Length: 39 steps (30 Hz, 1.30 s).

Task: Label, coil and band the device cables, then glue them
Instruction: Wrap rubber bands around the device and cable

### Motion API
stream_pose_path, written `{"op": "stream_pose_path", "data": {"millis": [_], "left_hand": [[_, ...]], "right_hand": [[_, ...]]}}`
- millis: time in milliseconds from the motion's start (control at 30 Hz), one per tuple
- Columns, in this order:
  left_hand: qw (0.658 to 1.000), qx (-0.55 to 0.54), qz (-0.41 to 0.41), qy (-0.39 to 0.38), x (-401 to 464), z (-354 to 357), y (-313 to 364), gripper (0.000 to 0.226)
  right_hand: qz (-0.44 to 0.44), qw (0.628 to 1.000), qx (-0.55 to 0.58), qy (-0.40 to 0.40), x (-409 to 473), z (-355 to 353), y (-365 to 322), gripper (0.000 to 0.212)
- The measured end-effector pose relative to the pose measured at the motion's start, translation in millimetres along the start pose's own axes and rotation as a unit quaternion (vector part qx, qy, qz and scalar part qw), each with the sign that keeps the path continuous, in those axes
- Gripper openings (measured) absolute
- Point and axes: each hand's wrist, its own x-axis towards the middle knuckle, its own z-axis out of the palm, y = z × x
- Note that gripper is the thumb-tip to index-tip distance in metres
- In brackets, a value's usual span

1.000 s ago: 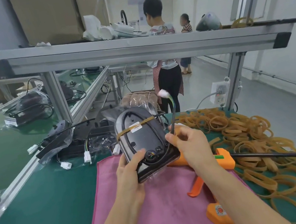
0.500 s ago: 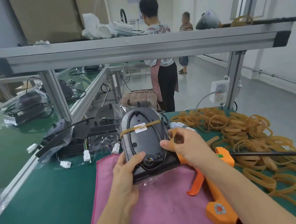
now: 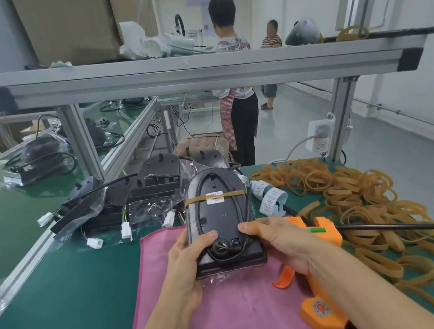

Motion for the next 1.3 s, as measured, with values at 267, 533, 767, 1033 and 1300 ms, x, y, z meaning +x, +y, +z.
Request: {"op": "stream_pose_path", "data": {"millis": [267, 533, 767, 1033, 1300], "left_hand": [[0.982, 0.153, 0.109, -0.002, -4, 7, 1, 0.077], [0.963, 0.210, 0.165, -0.037, -1, 4, 3, 0.073], [0.958, 0.221, 0.178, -0.038, 1, 2, 3, 0.077], [0.915, 0.338, 0.214, 0.044, -11, 0, -13, 0.091], [0.905, 0.369, 0.212, 0.016, -9, 0, -15, 0.106]], "right_hand": [[-0.032, 0.995, 0.062, 0.067, 2, 4, 10, 0.027], [-0.027, 0.991, 0.126, -0.021, -5, -2, 9, 0.029], [-0.038, 0.993, 0.091, -0.071, -10, -6, 3, 0.022], [-0.071, 0.993, -0.086, 0.035, -9, 2, 4, 0.045], [0.004, 0.997, 0.046, 0.064, -8, 6, 12, 0.036]]}}
